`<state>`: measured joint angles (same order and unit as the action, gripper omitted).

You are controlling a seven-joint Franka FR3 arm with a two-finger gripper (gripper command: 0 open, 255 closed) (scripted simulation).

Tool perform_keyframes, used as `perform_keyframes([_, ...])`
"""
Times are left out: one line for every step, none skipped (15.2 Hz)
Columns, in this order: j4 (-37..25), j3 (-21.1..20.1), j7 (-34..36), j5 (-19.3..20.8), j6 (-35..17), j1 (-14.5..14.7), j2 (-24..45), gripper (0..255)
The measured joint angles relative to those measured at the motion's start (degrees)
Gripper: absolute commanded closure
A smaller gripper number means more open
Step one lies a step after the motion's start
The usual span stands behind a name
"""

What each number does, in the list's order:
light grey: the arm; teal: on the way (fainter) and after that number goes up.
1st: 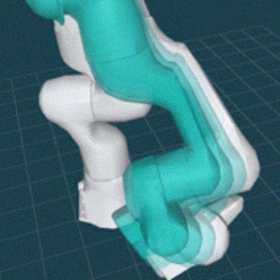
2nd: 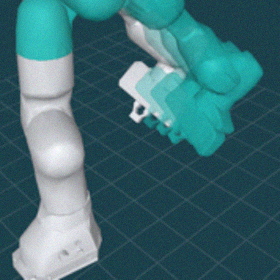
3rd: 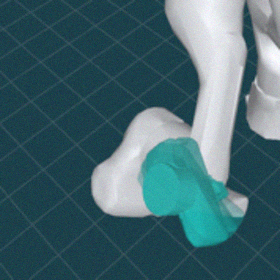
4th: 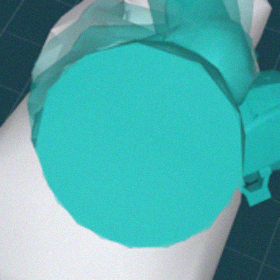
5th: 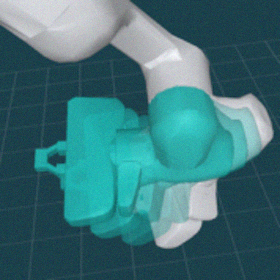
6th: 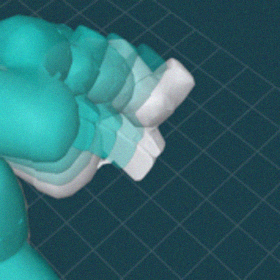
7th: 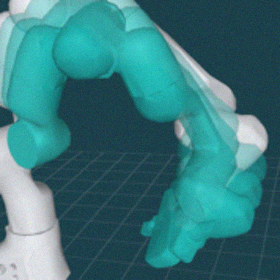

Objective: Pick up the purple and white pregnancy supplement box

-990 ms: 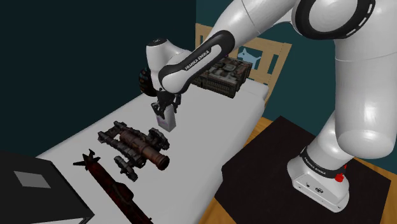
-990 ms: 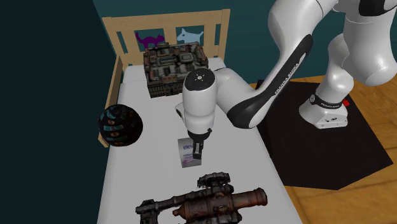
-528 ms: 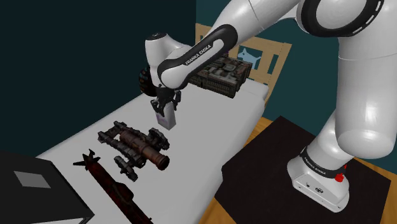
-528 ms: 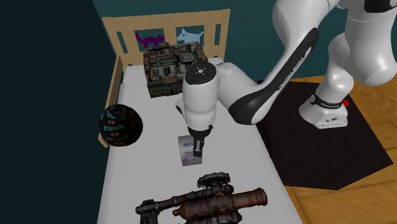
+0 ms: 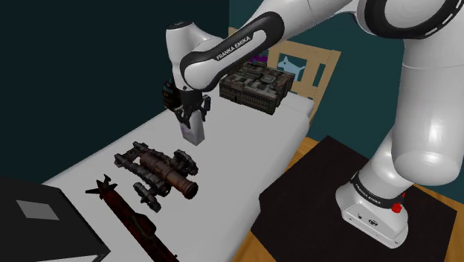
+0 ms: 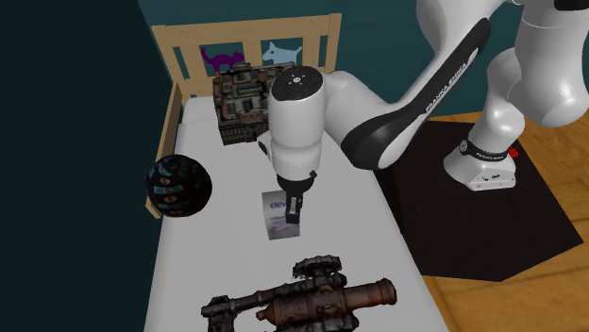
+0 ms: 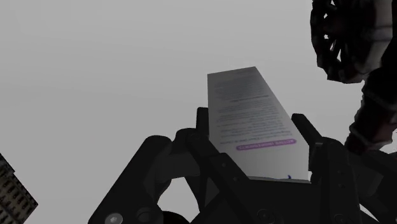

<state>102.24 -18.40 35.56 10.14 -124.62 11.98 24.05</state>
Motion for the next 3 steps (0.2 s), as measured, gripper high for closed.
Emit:
perform_keyframes([0.0, -0.1, -0.2, -0.2, 0.5, -0.1, -0.6, 255])
perform_keyframes([-0.4, -0.2, -0.2, -0.4, 1.2, -0.1, -0.8, 255])
perform_keyframes([-0.5, -0.2, -0.3, -0.5, 1.6, -0.2, -1.1, 255])
